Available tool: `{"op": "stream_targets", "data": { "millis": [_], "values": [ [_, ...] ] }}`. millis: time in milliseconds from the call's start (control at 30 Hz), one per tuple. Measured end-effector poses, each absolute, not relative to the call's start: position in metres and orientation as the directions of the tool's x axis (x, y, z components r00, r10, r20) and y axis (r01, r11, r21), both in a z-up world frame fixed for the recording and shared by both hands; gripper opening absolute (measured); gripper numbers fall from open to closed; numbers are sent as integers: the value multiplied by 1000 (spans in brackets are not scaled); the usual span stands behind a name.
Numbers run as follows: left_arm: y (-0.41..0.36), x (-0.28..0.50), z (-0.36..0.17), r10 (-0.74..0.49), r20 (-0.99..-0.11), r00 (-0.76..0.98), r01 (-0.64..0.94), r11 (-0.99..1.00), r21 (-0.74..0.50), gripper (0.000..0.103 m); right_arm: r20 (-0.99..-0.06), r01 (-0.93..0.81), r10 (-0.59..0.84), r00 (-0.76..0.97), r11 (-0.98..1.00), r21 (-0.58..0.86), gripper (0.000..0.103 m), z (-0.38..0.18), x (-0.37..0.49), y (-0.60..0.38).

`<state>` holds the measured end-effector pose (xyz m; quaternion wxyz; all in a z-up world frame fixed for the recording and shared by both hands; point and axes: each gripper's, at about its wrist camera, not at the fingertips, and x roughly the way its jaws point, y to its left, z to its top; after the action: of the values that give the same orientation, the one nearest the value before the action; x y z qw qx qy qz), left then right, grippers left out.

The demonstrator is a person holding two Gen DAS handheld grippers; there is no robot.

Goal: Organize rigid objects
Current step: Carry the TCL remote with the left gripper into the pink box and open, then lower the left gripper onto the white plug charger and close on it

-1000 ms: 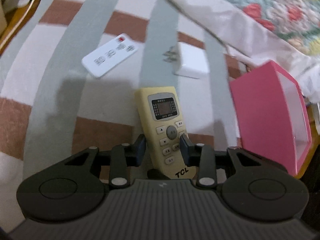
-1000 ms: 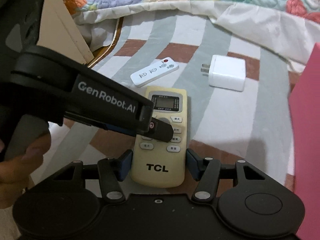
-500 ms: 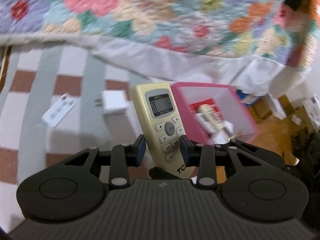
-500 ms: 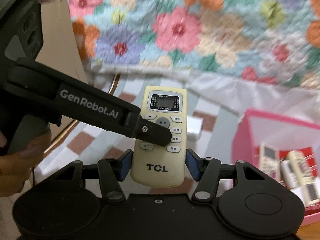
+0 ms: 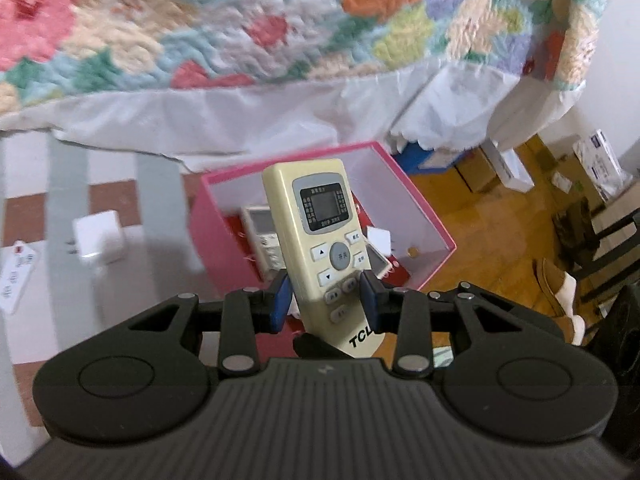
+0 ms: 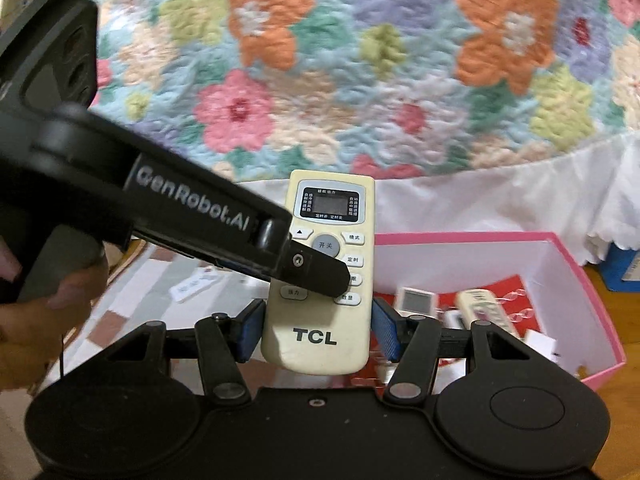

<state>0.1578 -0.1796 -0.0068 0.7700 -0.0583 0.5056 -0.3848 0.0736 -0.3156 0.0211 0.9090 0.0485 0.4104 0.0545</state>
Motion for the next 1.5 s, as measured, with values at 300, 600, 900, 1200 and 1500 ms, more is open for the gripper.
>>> {"op": "stream_targets", "data": {
  "millis": [300, 600, 900, 1200, 1500],
  "values": [
    [-247, 186, -43, -511, -857, 61, 553, 732, -398, 35, -810, 57, 236, 537, 947, 315, 62, -24, 97, -372],
    [-270, 187, -64, -414, -910, 33, 579, 750, -320, 35, -845, 103, 282, 454, 926, 364, 62, -55, 104, -381],
    [-268, 180, -71, -364, -930, 52, 603, 754, -261, 43, -886, 89, 269, 379, 942, 324, 64, -64, 108, -370],
    [-216, 175, -4, -463, -869, 172, 629, 731, -265, 50, -842, 5, 222, 491, 966, 258, 72, -9, 80, -359],
    [-148, 176, 50, -503, -817, 283, 632, 738, -235, 50, -740, -258, 301, 601, 950, 176, 73, 41, 65, -294]
  ]
}}
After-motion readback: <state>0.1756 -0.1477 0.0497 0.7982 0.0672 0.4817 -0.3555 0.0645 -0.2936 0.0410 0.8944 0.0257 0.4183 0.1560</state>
